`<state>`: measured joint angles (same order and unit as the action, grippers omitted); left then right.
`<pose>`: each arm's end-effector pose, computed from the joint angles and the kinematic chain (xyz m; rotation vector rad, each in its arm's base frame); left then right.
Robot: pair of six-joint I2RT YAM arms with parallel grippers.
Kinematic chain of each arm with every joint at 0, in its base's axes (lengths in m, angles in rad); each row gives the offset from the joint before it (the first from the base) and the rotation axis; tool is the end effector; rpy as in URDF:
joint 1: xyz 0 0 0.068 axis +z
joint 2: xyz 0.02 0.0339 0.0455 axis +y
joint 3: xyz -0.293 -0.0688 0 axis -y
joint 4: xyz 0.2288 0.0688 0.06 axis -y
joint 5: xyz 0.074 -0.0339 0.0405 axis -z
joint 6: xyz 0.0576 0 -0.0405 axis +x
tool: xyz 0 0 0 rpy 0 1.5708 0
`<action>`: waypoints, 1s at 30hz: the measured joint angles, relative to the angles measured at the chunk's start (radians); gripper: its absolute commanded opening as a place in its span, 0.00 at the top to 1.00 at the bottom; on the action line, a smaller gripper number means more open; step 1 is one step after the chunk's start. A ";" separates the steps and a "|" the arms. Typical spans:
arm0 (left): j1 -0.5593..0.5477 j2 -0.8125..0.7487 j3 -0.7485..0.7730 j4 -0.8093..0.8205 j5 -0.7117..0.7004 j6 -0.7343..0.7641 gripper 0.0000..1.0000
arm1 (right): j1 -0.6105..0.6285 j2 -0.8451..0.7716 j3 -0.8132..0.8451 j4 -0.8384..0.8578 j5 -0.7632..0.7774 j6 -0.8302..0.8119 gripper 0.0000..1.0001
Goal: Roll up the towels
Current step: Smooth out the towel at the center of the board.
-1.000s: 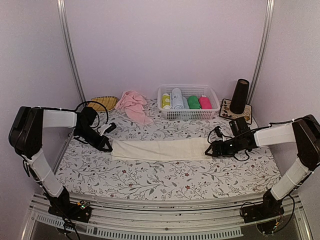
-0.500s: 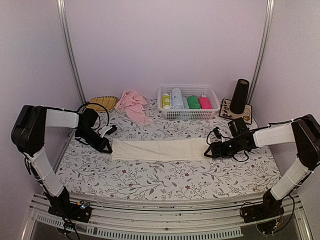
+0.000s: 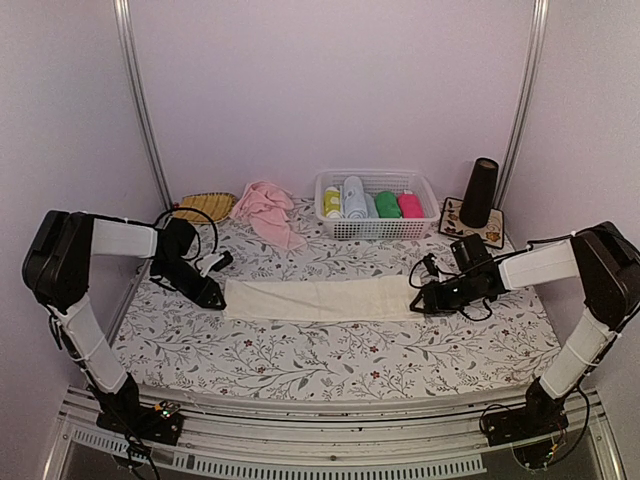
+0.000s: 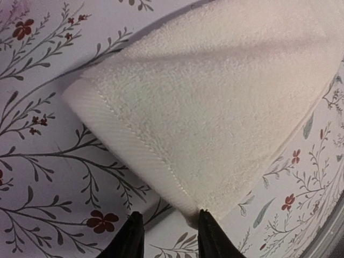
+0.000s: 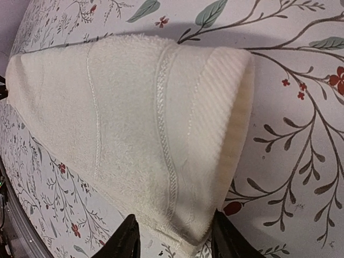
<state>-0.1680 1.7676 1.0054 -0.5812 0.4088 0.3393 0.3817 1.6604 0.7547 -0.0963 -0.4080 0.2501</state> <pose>0.3046 -0.0749 0.1627 0.7750 2.7226 -0.5568 0.2726 0.1341 0.1554 -0.3312 2.6102 0.7550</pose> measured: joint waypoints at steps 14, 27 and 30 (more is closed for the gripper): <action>0.000 0.000 -0.007 0.023 -0.006 0.000 0.61 | 0.000 0.015 0.014 -0.026 0.022 -0.009 0.96; 0.000 0.000 -0.015 0.046 -0.031 -0.010 0.60 | 0.020 0.009 0.045 -0.099 0.044 -0.033 0.98; 0.000 0.000 -0.017 0.050 -0.045 -0.014 0.60 | 0.022 -0.002 0.045 -0.122 0.058 -0.041 0.98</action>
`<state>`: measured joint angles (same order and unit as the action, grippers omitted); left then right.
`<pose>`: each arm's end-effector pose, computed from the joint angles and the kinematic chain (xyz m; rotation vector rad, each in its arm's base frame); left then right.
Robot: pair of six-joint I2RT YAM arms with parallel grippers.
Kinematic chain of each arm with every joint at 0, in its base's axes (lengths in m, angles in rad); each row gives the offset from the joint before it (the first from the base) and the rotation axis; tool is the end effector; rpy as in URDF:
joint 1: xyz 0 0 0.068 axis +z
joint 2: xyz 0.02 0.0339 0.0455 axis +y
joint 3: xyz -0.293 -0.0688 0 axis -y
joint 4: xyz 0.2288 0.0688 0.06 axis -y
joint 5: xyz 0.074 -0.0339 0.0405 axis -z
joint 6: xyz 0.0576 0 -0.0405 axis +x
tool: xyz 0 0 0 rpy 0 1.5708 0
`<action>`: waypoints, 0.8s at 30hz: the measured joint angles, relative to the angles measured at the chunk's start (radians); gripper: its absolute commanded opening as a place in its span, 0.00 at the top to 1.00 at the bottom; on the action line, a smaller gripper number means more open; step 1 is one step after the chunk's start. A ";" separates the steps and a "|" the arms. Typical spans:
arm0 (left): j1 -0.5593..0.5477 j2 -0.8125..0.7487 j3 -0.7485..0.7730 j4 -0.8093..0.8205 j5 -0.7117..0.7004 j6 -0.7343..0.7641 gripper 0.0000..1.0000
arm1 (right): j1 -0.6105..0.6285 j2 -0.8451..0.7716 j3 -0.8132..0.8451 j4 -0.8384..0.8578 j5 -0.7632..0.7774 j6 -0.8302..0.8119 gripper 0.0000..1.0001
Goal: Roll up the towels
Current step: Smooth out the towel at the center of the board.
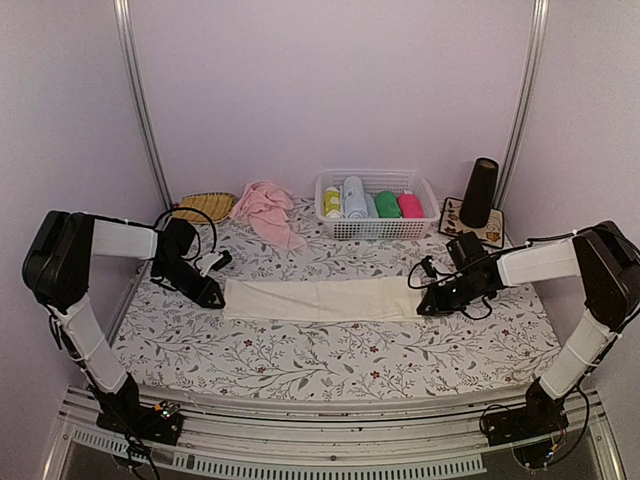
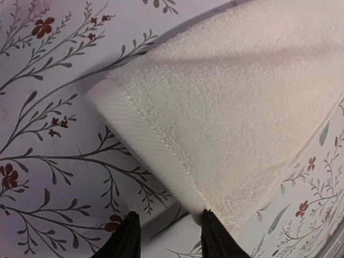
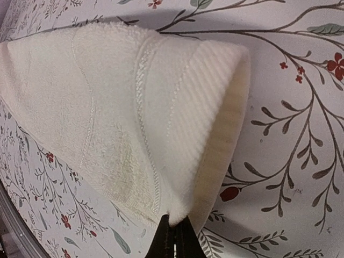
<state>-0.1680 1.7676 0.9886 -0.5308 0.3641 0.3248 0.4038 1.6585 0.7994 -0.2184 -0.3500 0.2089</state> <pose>0.3074 -0.0729 0.1593 0.7525 2.7130 -0.4876 0.2692 0.1365 0.1585 -0.3824 2.6764 0.6604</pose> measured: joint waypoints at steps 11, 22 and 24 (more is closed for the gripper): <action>-0.007 0.010 -0.001 0.031 -0.032 -0.010 0.60 | 0.004 -0.023 0.000 -0.037 0.017 -0.015 0.98; -0.011 0.006 -0.001 0.046 -0.050 -0.007 0.33 | 0.017 -0.024 0.008 -0.081 0.055 -0.037 0.60; -0.010 -0.003 -0.001 0.037 -0.062 -0.001 0.23 | 0.018 -0.026 0.015 -0.086 0.067 -0.042 0.54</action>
<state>-0.1776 1.7645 0.9874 -0.4938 0.3023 0.3241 0.4217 1.6329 0.8146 -0.3046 -0.2832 0.1669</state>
